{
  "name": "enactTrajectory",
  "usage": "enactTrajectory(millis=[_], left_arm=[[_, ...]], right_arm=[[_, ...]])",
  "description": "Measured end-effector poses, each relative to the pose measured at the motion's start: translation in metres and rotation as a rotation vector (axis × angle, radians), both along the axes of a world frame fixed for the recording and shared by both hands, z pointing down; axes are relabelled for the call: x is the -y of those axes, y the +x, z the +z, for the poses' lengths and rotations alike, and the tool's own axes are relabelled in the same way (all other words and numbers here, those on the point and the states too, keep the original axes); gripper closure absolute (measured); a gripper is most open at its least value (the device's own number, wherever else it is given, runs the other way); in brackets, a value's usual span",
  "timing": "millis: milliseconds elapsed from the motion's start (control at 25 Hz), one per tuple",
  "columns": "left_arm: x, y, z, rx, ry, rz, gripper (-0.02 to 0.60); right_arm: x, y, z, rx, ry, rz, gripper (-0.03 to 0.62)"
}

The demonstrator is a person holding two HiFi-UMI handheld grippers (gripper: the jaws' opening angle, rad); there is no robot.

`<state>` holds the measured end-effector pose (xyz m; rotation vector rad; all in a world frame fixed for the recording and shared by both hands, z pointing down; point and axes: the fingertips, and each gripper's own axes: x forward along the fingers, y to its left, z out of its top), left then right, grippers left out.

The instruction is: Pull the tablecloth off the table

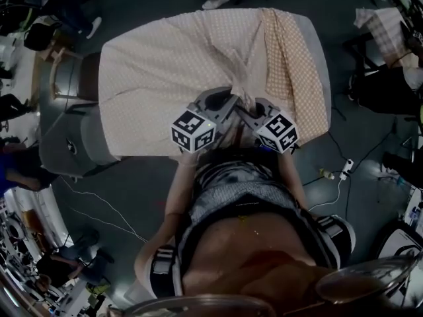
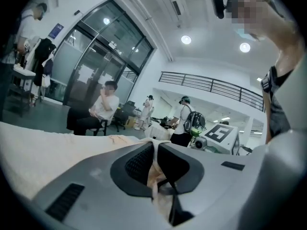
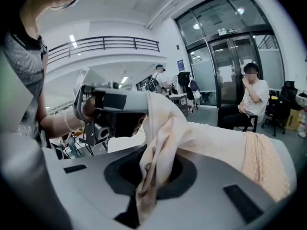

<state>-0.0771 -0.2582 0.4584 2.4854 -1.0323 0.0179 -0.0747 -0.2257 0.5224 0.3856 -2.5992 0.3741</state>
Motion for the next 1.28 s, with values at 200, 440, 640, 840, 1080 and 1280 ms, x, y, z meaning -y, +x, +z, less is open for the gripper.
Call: enactTrajectory(millis=[200, 440, 640, 840, 1080, 1280], left_arm=[[-0.012, -0.046, 0.035, 0.100, -0.060, -0.107, 0.434], [-0.036, -0.064, 0.054, 0.042, -0.085, -0.107, 0.345], [-0.039, -0.097, 0.042, -0.199, -0.083, -0.216, 0.341], [-0.056, -0.139, 0.110, 0.174, -0.192, -0.277, 0.316], [-0.082, -0.141, 0.165, 0.466, -0.261, -0.087, 0.259], [-0.098, -0.139, 0.214, 0.697, -0.321, 0.094, 0.241]], right_arm=[[0.003, -0.004, 0.000, 0.015, -0.024, 0.028, 0.508], [0.005, -0.015, 0.002, 0.007, -0.039, 0.049, 0.508], [0.013, -0.013, 0.005, 0.001, -0.065, 0.092, 0.508], [0.012, -0.016, 0.006, -0.004, -0.071, 0.108, 0.508], [0.012, -0.018, 0.008, -0.011, -0.070, 0.129, 0.508], [0.013, -0.020, 0.007, -0.011, -0.073, 0.134, 0.508]])
